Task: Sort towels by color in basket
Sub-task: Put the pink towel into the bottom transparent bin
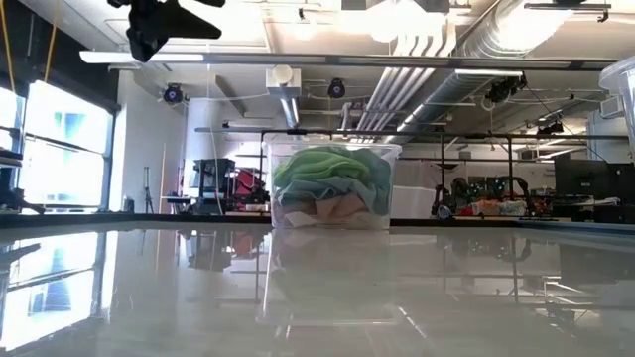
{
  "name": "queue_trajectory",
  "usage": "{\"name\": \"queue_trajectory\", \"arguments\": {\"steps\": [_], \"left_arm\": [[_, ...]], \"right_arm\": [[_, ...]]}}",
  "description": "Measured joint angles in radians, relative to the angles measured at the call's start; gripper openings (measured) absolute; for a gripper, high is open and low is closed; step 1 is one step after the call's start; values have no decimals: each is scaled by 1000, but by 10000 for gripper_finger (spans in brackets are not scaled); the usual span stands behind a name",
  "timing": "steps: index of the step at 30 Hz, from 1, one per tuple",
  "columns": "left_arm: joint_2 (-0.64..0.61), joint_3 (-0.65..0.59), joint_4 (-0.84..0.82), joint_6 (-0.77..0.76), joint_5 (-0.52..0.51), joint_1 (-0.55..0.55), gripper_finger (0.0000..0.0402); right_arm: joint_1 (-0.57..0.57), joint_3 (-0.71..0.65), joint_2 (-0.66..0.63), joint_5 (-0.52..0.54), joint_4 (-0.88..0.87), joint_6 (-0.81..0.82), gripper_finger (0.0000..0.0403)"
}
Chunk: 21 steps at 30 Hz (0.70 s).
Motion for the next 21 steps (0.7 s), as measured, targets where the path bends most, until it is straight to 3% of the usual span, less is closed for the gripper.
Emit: {"name": "queue_trajectory", "arguments": {"steps": [7, 13, 21], "left_arm": [[0, 0, 0, 1, -3, 1, 162], [0, 0, -3, 9, -5, 1, 162], [0, 0, -2, 8, -6, 9, 162]], "right_arm": [[79, -205, -21, -3, -6, 190, 33], [90, -424, -22, -5, 49, 244, 40], [70, -685, -24, -23, 381, 233, 45]]}}
